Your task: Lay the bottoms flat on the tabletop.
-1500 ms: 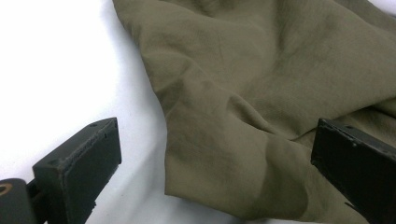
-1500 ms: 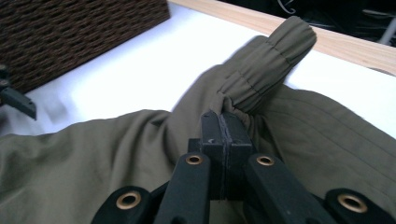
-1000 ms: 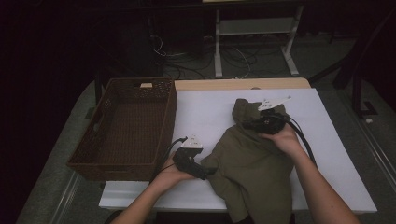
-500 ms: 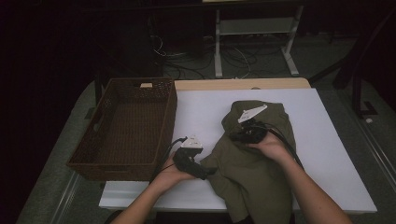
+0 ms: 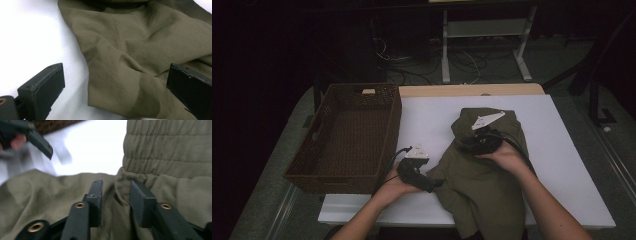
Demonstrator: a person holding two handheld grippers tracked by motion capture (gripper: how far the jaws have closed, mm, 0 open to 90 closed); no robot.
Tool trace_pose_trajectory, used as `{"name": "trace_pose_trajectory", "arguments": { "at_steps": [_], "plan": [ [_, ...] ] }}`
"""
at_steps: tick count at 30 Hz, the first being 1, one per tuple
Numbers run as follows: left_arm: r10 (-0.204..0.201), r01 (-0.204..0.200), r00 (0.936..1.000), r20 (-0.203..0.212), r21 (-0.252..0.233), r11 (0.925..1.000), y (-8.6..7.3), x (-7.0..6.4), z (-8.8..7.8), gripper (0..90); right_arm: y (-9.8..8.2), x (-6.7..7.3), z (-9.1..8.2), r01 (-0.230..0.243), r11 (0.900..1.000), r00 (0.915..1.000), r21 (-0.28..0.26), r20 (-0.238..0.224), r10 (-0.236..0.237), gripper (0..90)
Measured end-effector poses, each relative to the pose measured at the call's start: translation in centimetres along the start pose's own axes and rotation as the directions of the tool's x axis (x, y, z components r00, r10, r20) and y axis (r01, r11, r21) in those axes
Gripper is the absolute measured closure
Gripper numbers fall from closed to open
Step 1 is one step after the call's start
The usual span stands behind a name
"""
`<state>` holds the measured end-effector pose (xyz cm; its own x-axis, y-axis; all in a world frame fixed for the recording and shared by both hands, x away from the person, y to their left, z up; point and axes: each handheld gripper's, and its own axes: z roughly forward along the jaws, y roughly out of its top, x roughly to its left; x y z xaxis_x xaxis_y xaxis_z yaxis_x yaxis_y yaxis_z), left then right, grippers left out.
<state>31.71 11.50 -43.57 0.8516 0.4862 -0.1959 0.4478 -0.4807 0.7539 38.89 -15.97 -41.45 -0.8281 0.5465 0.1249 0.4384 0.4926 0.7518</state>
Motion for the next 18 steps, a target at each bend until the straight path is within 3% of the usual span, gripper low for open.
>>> {"name": "trace_pose_trajectory", "arguments": {
  "at_steps": [6,12,18],
  "plan": [
    [0.002,-0.002,1.0000,-0.003,0.003,1.0000,0.0,0.0,0.0,0.9,-0.4,-1.2,-3.2,-0.059,0.994,0.9977,-0.092,0.029,0.062,50.7],
    [0.002,-0.002,1.0000,-0.005,0.004,1.0000,0.0,0.0,0.0,1.0,-1.5,-2.5,-6.0,-0.097,0.984,0.9896,-0.151,0.091,0.111,44.6],
    [-0.005,0.005,1.0000,-0.009,0.011,0.9999,0.0,0.1,0.0,1.0,-3.9,-3.5,-7.5,-0.142,0.980,0.9788,-0.137,0.128,0.160,41.5]
  ]
}}
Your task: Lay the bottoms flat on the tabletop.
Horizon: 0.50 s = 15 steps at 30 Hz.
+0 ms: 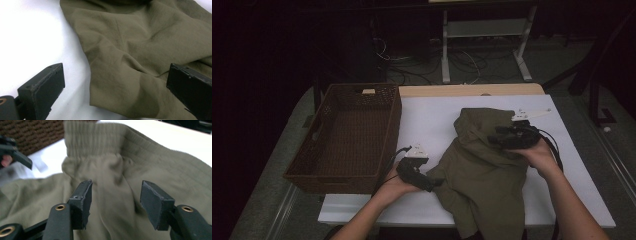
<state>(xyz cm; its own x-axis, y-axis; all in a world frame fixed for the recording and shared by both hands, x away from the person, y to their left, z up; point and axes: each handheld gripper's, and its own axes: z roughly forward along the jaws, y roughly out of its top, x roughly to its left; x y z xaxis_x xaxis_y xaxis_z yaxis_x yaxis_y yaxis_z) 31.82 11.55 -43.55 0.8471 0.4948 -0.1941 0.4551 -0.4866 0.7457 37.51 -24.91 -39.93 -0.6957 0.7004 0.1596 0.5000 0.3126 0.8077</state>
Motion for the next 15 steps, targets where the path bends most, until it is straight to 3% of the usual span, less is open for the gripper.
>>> {"name": "trace_pose_trajectory", "arguments": {
  "at_steps": [8,15],
  "plan": [
    [-0.006,0.006,1.0000,-0.007,-0.011,0.9999,0.1,0.0,-0.1,6.3,-3.3,-1.7,-3.4,-0.067,0.998,0.9930,-0.020,0.096,0.068,37.1],
    [-0.019,0.018,0.9997,-0.013,-0.035,0.9992,0.4,0.0,0.0,16.1,-5.7,-2.0,-5.8,-0.105,0.993,0.9849,-0.044,0.133,0.110,35.5]
  ]
}}
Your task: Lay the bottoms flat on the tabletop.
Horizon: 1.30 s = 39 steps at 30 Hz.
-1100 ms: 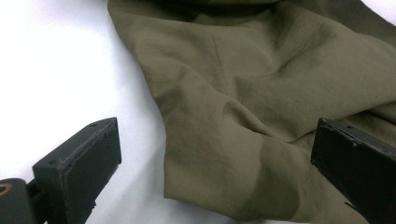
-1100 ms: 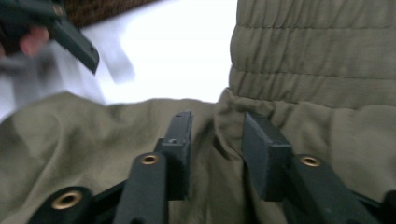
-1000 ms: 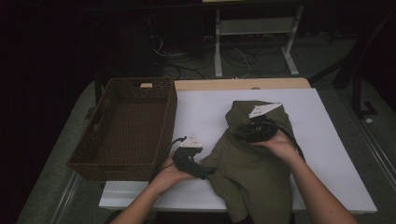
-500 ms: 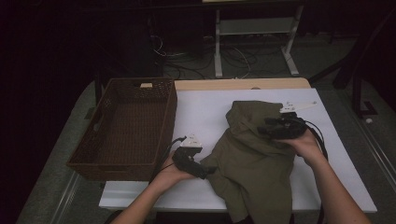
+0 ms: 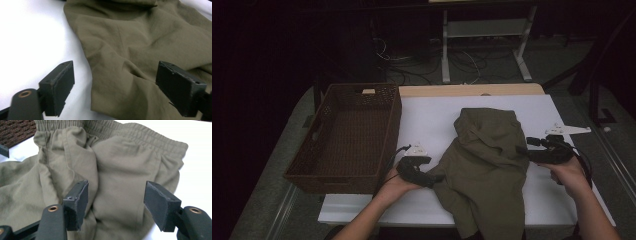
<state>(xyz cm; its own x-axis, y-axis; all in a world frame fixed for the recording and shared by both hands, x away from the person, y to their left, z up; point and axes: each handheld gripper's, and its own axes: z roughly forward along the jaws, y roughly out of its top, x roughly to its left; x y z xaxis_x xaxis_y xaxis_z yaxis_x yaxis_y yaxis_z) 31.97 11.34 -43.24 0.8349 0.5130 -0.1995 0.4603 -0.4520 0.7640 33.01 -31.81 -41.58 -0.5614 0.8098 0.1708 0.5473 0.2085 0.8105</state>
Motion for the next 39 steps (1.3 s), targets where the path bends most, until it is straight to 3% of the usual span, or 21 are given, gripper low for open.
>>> {"name": "trace_pose_trajectory", "arguments": {
  "at_steps": [6,12,33,39],
  "plan": [
    [-0.037,0.037,0.9990,0.027,-0.011,0.9993,0.5,0.0,0.4,28.3,-1.1,-0.4,-0.6,-0.019,1.000,0.9997,-0.002,0.014,0.019,34.1],
    [-0.049,0.049,0.9987,0.017,-0.017,0.9987,1.5,0.2,0.8,36.4,-1.2,-0.6,-0.4,-0.023,1.000,0.9996,-0.002,0.014,0.023,32.8],
    [-0.069,0.068,0.9974,-0.019,-0.074,0.9950,6.6,1.0,3.9,40.8,-1.2,-0.5,0.0,-0.012,1.000,0.9998,0.006,0.015,0.012,32.8],
    [-0.104,0.103,0.9946,-0.006,-0.079,0.9916,7.5,1.4,5.0,41.2,-1.1,-0.4,0.0,-0.012,1.000,0.9998,0.003,0.015,0.012,32.7]
  ]
}}
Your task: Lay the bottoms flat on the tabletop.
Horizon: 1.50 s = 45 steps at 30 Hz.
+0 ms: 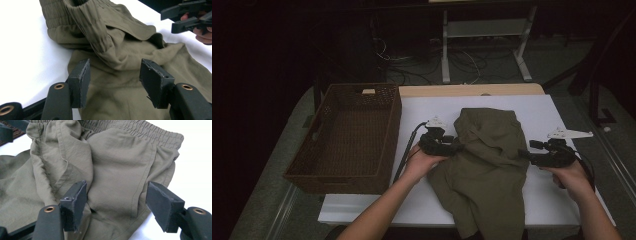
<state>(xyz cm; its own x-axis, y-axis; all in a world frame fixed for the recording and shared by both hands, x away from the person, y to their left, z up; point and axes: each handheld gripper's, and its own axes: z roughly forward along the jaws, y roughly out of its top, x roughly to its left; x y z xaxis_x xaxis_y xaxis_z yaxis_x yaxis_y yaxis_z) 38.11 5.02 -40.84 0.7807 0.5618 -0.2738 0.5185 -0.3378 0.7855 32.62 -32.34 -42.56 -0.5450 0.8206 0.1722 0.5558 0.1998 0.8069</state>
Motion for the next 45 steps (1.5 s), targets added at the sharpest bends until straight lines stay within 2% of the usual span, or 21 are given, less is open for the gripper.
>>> {"name": "trace_pose_trajectory", "arguments": {
  "at_steps": [6,10,17,19,23,26,32,40,42,45],
  "plan": [
    [0.002,-0.001,0.9999,-0.017,0.007,1.0000,0.9,0.2,1.2,41.4,0.0,0.0,0.1,0.009,1.000,0.9999,0.007,0.005,-0.009,32.8],
    [-0.006,0.006,0.9998,-0.017,0.023,0.9997,1.3,0.5,2.1,45.1,0.0,0.0,0.1,0.009,1.000,0.9999,0.005,0.005,-0.009,32.8],
    [-0.008,0.008,1.0000,0.003,0.057,0.9983,0.5,0.9,2.6,65.0,0.0,-0.1,0.3,0.017,1.000,0.9998,0.007,0.006,-0.017,33.2],
    [0.011,-0.012,0.9999,0.006,0.067,0.9977,0.3,0.9,2.5,73.4,0.0,-0.2,0.5,0.020,1.000,0.9998,0.009,0.005,-0.020,33.2],
    [0.041,-0.041,0.9991,0.004,0.059,0.9974,0.3,0.9,2.3,81.3,0.1,-0.1,0.5,0.027,1.000,0.9996,0.009,0.004,-0.027,33.2],
    [0.059,-0.059,0.9982,-0.007,0.039,0.9975,0.4,1.1,1.8,83.2,0.1,0.0,0.5,0.029,1.000,0.9996,0.009,0.003,-0.029,33.2],
    [0.049,-0.048,0.9979,-0.043,0.013,0.9988,0.8,2.3,0.6,83.7,0.1,-0.1,0.6,0.030,0.999,0.9995,0.014,0.006,-0.030,33.2],
    [0.020,-0.020,0.9936,-0.111,-0.003,0.9998,0.9,4.0,-0.8,83.6,0.1,-0.2,0.8,0.035,0.999,0.9992,0.025,0.017,-0.036,33.6],
    [0.014,-0.015,0.9921,-0.125,-0.006,0.9999,0.9,4.3,-1.0,83.6,0.4,-0.5,0.9,0.045,0.999,0.9984,0.031,0.033,-0.046,34.5],
    [0.002,-0.003,0.9913,-0.132,-0.007,1.0000,0.9,4.7,-1.1,83.6,1.3,-1.5,1.6,0.022,0.999,0.9984,0.025,0.052,-0.023,37.8]
  ]
}}
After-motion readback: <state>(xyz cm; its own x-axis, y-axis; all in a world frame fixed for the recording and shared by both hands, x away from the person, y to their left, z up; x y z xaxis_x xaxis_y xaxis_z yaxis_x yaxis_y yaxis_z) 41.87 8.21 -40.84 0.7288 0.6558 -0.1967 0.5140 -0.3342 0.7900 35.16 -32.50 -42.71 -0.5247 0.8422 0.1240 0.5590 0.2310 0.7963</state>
